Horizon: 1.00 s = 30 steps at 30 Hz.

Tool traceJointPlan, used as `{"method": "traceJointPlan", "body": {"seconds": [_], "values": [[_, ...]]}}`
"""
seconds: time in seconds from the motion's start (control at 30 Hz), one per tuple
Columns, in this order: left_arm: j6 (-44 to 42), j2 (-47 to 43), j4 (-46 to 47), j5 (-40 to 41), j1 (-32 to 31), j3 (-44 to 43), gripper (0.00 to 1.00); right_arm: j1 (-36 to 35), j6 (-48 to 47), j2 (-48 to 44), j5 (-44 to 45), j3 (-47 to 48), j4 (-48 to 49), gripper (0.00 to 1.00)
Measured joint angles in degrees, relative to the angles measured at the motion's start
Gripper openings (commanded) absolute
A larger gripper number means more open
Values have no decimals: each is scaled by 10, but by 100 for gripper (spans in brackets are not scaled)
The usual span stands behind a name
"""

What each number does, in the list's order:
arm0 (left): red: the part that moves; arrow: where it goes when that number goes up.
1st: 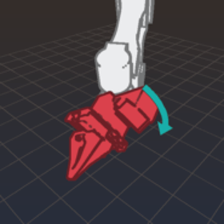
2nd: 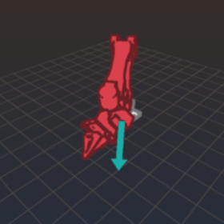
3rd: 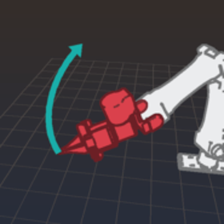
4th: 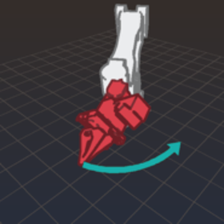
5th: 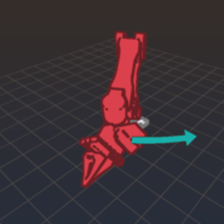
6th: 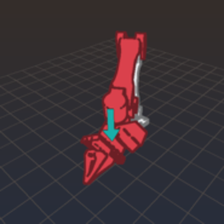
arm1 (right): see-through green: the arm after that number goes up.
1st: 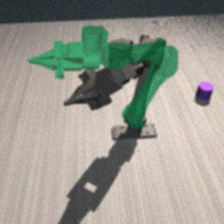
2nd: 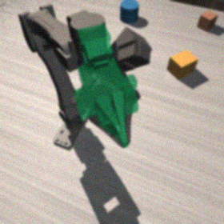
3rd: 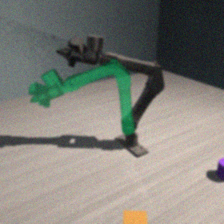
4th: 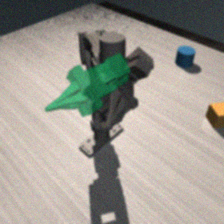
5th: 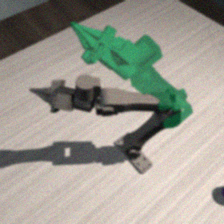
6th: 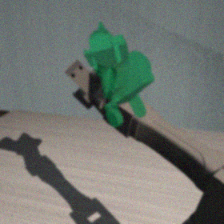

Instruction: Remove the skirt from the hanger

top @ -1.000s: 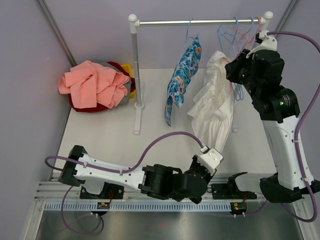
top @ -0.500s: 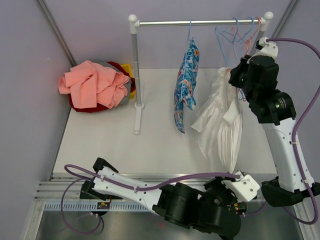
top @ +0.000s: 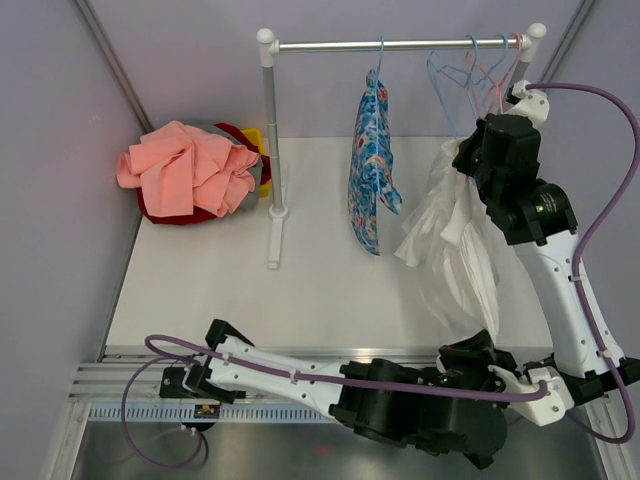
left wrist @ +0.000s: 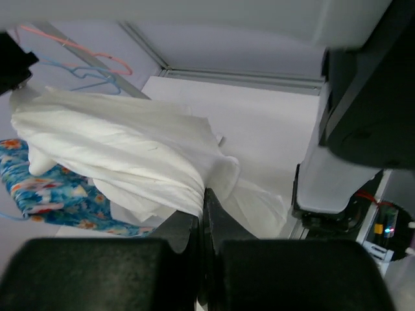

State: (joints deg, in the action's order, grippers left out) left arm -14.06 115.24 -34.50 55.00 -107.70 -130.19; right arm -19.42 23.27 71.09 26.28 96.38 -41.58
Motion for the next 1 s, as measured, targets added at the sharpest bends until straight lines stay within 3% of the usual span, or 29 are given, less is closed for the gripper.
{"method": "traceJointPlan", "body": {"seconds": [0.1,0.2,0.43,0.63,0.73,0.9,0.93,1.0], "values": [[-16,35,4,-39,9,-68,0,-4,-4,14,13,3,-4,0],[-8,36,3,-64,12,-70,0,-5,-24,39,30,25,-16,0],[61,-8,28,-103,13,70,0,-3,-61,125,58,157,-52,0],[129,-34,42,-141,12,130,0,5,-68,250,60,358,-110,0],[155,-34,38,-197,-6,131,0,9,-65,296,63,428,-108,0],[187,-25,38,-292,-85,140,0,21,-48,335,67,470,-6,0],[192,-25,38,-296,-98,146,9,22,-44,335,67,470,-7,0],[202,-25,37,-285,-111,159,37,22,-36,330,65,461,2,0]]}}
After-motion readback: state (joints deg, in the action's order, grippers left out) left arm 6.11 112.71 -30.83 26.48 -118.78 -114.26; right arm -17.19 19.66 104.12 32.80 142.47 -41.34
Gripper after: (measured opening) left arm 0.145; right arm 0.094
